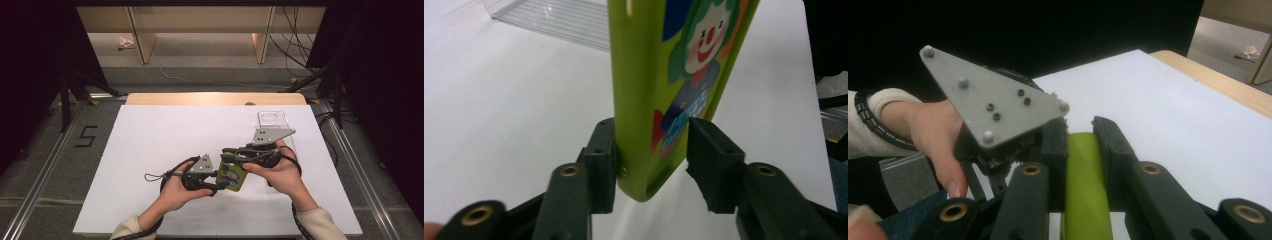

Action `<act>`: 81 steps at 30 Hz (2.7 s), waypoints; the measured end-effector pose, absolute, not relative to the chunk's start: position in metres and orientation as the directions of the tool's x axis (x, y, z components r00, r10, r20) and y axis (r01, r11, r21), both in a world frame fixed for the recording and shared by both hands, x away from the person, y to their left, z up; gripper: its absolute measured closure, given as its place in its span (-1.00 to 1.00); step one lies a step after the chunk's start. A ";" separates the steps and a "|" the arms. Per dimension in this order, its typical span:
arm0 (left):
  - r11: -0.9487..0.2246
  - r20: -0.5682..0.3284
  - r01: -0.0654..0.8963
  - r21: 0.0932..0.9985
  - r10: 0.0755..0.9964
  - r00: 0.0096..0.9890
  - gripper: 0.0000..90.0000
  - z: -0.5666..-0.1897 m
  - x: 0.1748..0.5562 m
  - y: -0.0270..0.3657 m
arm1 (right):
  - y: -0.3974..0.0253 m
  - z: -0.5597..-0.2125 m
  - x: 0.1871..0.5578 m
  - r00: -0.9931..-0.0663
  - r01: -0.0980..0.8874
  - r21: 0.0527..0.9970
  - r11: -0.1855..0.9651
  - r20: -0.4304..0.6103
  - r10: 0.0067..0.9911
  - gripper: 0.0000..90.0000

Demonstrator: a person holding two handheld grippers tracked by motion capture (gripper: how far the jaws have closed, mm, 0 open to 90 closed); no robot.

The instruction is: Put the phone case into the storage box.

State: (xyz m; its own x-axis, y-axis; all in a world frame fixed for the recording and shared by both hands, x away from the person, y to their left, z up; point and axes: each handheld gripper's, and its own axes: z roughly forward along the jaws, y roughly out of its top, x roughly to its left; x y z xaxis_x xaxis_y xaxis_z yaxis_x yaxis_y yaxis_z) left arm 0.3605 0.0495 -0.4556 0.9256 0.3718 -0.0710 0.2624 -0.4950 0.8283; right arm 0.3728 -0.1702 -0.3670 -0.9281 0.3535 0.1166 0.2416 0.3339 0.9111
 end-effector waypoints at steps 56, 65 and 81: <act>-0.488 -0.074 0.279 0.827 0.398 0.914 0.73 -0.448 0.361 0.059 | -0.172 -0.372 0.378 -0.911 0.225 0.939 0.260 0.108 0.398 -0.12; -0.457 -0.065 0.309 0.834 0.475 0.878 0.72 -0.446 0.362 0.062 | -0.173 -0.374 0.380 -0.863 0.208 0.961 0.185 0.091 0.497 -0.87; -0.403 -0.071 0.370 0.837 0.591 0.804 0.72 -0.442 0.363 0.067 | -0.172 -0.379 0.380 -0.805 0.198 0.972 0.127 0.087 0.587 -0.99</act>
